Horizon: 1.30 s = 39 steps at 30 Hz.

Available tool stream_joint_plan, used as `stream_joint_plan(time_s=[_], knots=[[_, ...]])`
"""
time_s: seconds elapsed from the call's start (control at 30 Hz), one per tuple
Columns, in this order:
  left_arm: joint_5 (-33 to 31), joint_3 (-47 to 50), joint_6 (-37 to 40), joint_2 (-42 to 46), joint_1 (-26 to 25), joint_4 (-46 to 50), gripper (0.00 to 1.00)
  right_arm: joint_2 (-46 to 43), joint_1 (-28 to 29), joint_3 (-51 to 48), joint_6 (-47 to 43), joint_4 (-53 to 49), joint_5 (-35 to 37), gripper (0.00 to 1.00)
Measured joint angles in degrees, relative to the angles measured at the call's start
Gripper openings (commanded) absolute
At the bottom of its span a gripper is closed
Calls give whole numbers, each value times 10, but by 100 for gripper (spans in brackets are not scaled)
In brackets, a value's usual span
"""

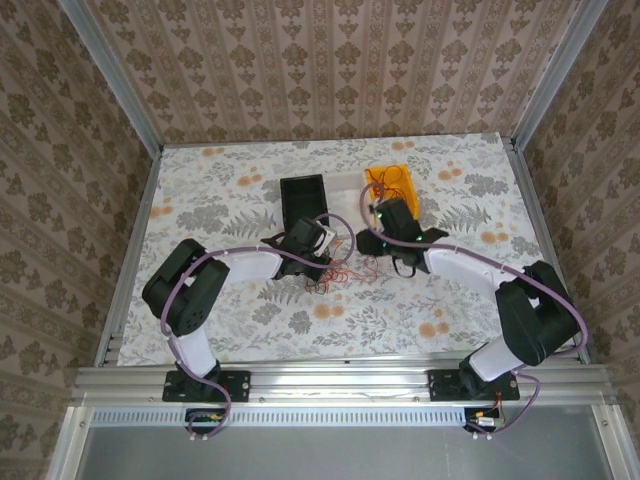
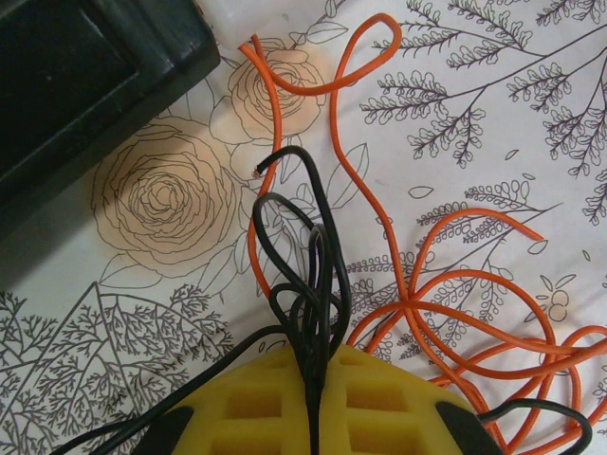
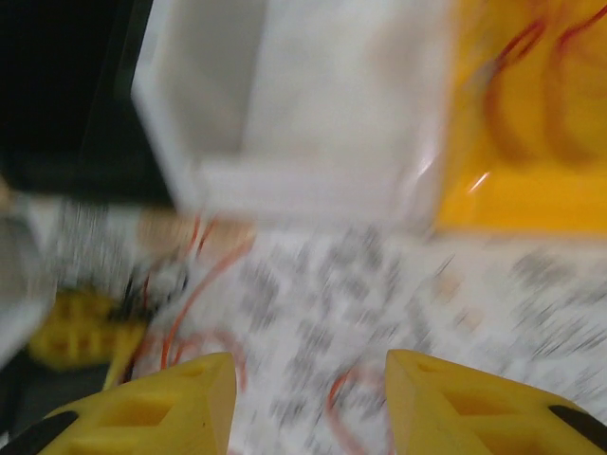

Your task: Untangle the cables

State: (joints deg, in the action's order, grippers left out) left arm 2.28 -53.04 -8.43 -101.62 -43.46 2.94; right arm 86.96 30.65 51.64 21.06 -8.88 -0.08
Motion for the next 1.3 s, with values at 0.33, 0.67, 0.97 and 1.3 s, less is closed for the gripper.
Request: stream_joint_plan(time_s=[0.33,0.67,0.97,1.3], knots=[[25,32,-10,40,16,-15,49,41,29,10,-63,-37,-46,46],[51,70,-19,138,63,-35,55,114,38,62,-96,-67,-87,45],[85,85,-30,129,68,-38,54,141,38,73,-111,-81,-111,34],[106,82,-34,81,68,-48,52,152,38,71,-119,-79,-120,2]])
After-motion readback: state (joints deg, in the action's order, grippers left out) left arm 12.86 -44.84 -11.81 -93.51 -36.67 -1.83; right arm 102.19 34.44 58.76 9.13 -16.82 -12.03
